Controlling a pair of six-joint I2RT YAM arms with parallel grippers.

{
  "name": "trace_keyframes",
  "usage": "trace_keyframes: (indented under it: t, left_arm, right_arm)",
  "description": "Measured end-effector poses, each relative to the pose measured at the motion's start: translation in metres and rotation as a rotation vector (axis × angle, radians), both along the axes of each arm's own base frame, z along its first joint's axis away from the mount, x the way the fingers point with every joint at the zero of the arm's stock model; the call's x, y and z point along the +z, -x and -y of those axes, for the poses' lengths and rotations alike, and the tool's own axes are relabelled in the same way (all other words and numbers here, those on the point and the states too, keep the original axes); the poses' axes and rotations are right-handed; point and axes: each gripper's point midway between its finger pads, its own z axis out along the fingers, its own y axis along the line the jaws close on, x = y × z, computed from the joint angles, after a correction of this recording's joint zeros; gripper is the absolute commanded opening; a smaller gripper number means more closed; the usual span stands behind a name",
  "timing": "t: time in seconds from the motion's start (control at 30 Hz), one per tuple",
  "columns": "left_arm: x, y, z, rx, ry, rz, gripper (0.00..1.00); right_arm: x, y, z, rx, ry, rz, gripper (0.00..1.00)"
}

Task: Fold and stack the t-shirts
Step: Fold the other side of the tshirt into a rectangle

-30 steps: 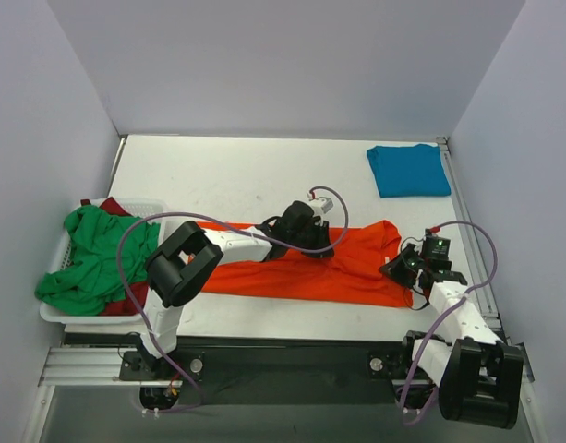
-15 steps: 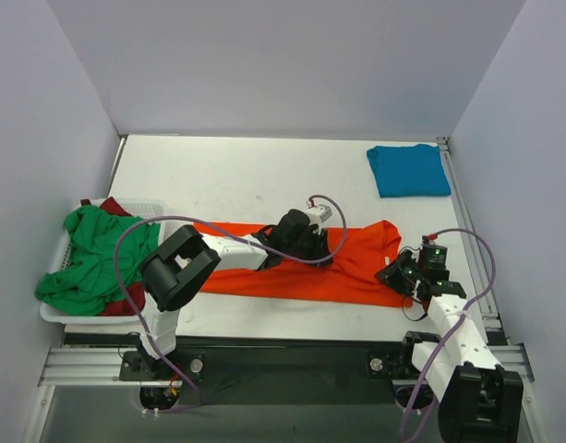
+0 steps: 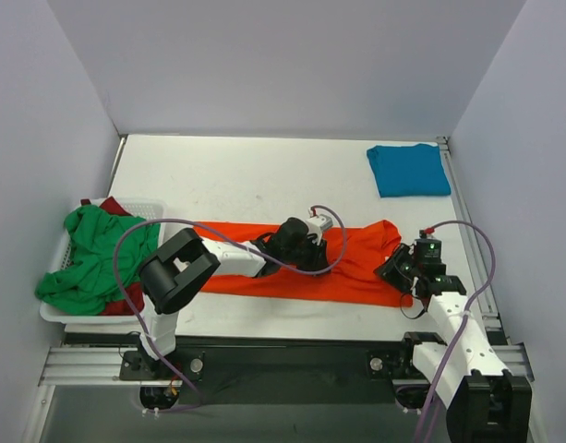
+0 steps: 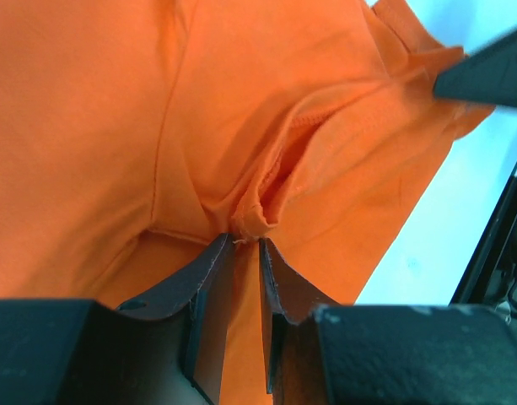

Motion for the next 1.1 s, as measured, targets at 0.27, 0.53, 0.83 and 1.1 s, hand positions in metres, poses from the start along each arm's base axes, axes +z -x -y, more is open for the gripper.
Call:
trace_keyframes:
  t: [0.27, 0.53, 0.83, 1.1]
  left_arm:
    - [-0.006, 0.007, -0.005, -0.022, -0.018, 0.007, 0.29]
    - [-0.003, 0.006, -0.005, -0.024, -0.015, 0.016, 0.29]
    - [0.011, 0.003, -0.005, -0.01, 0.0, 0.042, 0.29]
    - [0.039, -0.01, -0.017, 0.063, 0.028, 0.096, 0.29]
  right_arm:
    - [0.022, -0.043, 0.006, 0.016, 0.074, -0.008, 0.3]
    - [0.003, -0.079, -0.027, 0.175, 0.136, -0.091, 0.3]
    - [-0.023, -0.077, -0.055, 0.286, 0.203, -0.164, 0.29]
    - [-0.015, -0.061, -0.065, 0.316, 0.194, -0.129, 0.29]
